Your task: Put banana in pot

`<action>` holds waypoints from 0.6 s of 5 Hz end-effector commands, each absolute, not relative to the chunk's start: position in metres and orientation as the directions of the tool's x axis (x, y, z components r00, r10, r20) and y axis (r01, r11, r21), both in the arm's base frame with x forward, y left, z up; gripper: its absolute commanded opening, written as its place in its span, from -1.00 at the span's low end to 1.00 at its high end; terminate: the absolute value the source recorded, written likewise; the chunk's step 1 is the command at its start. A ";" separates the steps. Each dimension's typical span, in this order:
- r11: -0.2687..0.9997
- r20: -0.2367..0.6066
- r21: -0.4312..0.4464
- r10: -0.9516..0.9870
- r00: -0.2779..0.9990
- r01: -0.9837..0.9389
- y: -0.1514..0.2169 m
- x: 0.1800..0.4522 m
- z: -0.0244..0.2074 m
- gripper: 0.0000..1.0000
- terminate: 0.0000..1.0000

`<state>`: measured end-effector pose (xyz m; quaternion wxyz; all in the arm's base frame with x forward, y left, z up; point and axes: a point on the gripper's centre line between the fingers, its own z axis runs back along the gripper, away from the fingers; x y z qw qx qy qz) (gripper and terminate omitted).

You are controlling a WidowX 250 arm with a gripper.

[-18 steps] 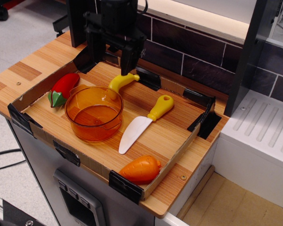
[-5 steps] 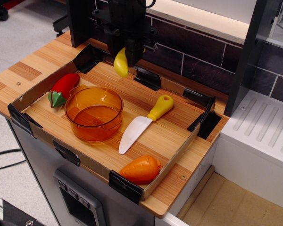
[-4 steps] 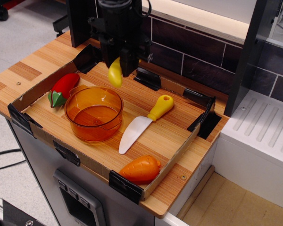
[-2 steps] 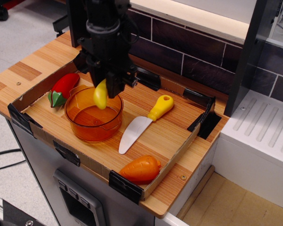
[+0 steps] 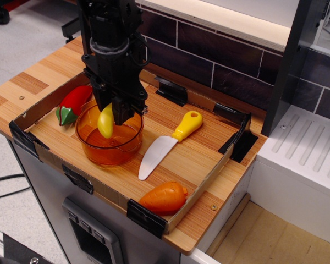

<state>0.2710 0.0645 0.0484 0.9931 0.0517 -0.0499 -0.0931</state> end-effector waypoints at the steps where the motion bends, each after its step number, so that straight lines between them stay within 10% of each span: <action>1: 0.985 0.141 0.110 -0.148 0.979 0.133 0.076 0.277 0.079 1.00 -1.00; 3: 0.993 0.119 0.066 -0.108 0.987 0.100 0.061 0.281 0.121 1.00 -1.00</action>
